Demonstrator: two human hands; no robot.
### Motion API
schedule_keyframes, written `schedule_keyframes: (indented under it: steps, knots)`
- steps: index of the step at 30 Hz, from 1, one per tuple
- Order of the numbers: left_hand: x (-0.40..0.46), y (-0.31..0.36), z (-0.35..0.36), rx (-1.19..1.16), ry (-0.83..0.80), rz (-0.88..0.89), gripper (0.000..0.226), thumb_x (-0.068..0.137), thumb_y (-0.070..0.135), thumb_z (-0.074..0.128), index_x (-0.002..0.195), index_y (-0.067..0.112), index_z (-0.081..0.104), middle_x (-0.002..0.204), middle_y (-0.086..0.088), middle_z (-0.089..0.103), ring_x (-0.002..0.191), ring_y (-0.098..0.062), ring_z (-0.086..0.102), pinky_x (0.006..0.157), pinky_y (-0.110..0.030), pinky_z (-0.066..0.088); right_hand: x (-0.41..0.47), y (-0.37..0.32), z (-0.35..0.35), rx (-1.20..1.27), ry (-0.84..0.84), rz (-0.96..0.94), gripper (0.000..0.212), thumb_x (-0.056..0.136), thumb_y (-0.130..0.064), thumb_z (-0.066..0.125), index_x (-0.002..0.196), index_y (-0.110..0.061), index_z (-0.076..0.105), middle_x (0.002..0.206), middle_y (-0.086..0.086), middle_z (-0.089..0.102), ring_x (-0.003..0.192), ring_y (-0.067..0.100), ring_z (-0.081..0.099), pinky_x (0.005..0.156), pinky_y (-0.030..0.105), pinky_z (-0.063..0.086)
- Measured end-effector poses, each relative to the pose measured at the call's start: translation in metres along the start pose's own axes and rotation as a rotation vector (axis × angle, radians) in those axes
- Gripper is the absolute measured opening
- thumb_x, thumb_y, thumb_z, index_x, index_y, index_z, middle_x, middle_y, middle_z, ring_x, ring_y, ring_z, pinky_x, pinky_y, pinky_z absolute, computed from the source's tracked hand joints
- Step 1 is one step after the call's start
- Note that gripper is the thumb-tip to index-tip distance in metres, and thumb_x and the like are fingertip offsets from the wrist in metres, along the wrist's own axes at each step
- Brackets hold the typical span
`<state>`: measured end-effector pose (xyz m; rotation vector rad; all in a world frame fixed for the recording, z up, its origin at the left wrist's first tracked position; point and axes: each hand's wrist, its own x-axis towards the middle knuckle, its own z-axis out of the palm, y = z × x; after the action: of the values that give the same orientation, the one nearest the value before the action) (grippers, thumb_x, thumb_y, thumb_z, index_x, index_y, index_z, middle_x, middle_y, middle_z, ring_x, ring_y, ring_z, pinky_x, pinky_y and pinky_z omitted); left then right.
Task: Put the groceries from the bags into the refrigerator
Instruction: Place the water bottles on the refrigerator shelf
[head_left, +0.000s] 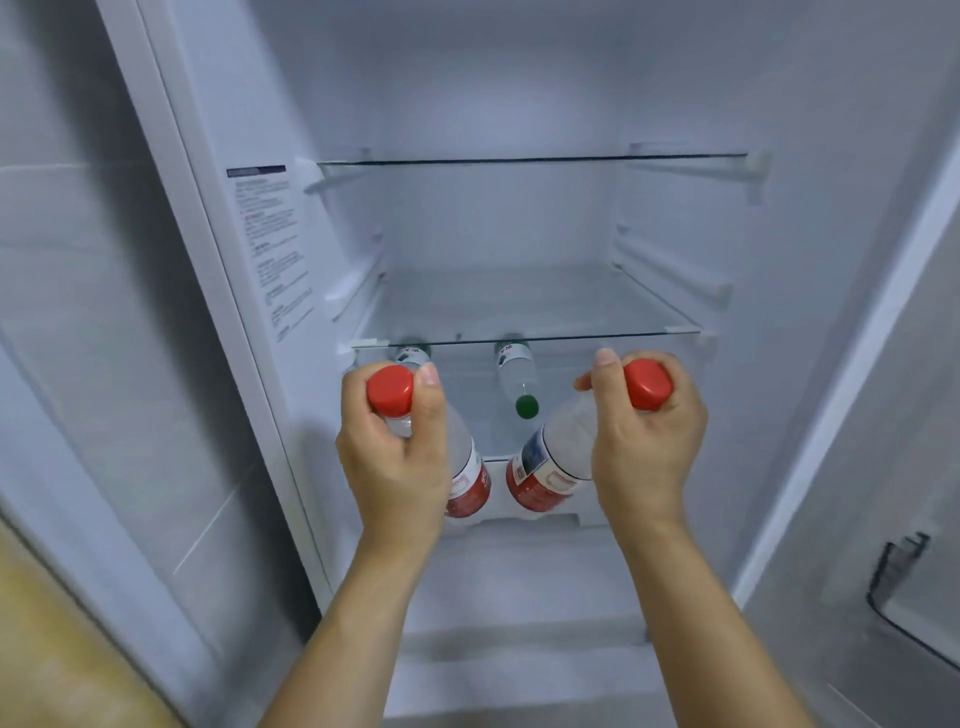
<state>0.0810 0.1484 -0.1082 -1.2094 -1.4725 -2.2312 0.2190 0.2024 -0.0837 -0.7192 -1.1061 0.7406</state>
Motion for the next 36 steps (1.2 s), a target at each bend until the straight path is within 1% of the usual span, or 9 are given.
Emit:
schedule_keyframes:
  steps: [4,6,10,17,21,26,30,34,36]
  knots:
    - [0.015,-0.025,0.011,-0.032,-0.008,0.076,0.019,0.095,0.03,0.057,0.099,0.012,0.051,0.088,0.013,0.061,0.081,0.004,0.058,0.08,-0.01,0.041,0.003,0.024,0.024,0.009,0.069,-0.038,0.02,0.09,-0.022,0.068,0.076,-0.019,0.055,0.071,0.011,0.068,0.068,0.022,0.065,0.066,0.018,0.047]
    - [0.02,-0.037,0.017,-0.055,-0.034,0.115,0.019,0.095,0.025,0.057,0.102,0.009,0.051,0.092,0.015,0.06,0.086,0.005,0.059,0.083,-0.01,0.041,0.005,0.036,0.033,0.011,0.084,-0.052,0.017,0.086,-0.034,0.067,0.077,-0.026,0.056,0.074,0.015,0.066,0.072,0.03,0.065,0.068,0.029,0.051]
    - [0.03,-0.06,0.026,-0.072,-0.036,0.126,0.017,0.095,0.025,0.057,0.105,0.014,0.048,0.096,0.01,0.062,0.09,0.002,0.06,0.086,-0.013,0.043,0.009,0.06,0.051,-0.004,0.051,-0.057,0.012,0.083,-0.042,0.065,0.077,-0.037,0.056,0.074,0.007,0.068,0.073,0.028,0.067,0.071,0.04,0.054]
    - [0.035,-0.088,0.037,-0.062,-0.098,0.149,0.019,0.098,0.043,0.054,0.111,0.031,0.047,0.101,0.007,0.061,0.098,0.002,0.059,0.091,-0.015,0.042,0.008,0.085,0.066,0.068,-0.037,-0.109,0.011,0.086,-0.034,0.064,0.079,-0.038,0.055,0.077,-0.005,0.067,0.073,0.015,0.067,0.07,0.021,0.051]
    - [0.031,-0.102,0.037,-0.074,-0.108,0.124,0.02,0.097,0.042,0.056,0.11,0.03,0.048,0.103,0.012,0.062,0.097,-0.002,0.061,0.091,-0.016,0.043,0.009,0.099,0.071,0.067,-0.096,-0.143,0.015,0.087,-0.031,0.065,0.083,-0.041,0.055,0.084,-0.012,0.066,0.077,0.012,0.065,0.072,0.024,0.052]
    - [0.029,-0.111,0.04,-0.066,-0.139,0.035,0.015,0.091,0.028,0.061,0.103,0.025,0.053,0.104,0.01,0.066,0.099,-0.008,0.064,0.089,-0.019,0.045,0.007,0.118,0.071,0.097,-0.173,-0.164,0.01,0.09,-0.023,0.061,0.095,-0.03,0.056,0.107,-0.001,0.068,0.102,0.014,0.065,0.093,0.026,0.047]
    - [0.027,-0.122,0.041,-0.049,-0.198,-0.013,0.021,0.092,0.03,0.06,0.107,0.015,0.058,0.11,0.002,0.067,0.108,-0.013,0.064,0.095,-0.023,0.045,0.006,0.133,0.071,0.055,-0.299,-0.097,0.019,0.091,-0.028,0.06,0.109,-0.03,0.054,0.13,-0.008,0.059,0.134,0.014,0.047,0.11,0.025,0.037]
    - [0.027,-0.13,0.04,-0.011,-0.258,-0.058,0.021,0.092,0.037,0.059,0.112,0.03,0.057,0.117,0.004,0.065,0.116,-0.017,0.061,0.098,-0.028,0.046,0.004,0.15,0.068,-0.056,-0.426,0.0,0.038,0.094,-0.035,0.061,0.129,-0.024,0.05,0.15,-0.014,0.039,0.138,-0.006,0.032,0.106,0.009,0.031]
    - [0.027,-0.133,0.041,0.014,-0.292,-0.071,0.027,0.091,0.039,0.06,0.116,0.028,0.058,0.121,0.006,0.064,0.119,-0.017,0.06,0.1,-0.028,0.046,0.004,0.156,0.067,-0.125,-0.49,0.026,0.045,0.091,-0.04,0.059,0.131,-0.048,0.041,0.151,-0.018,0.033,0.137,-0.006,0.033,0.101,0.005,0.032]
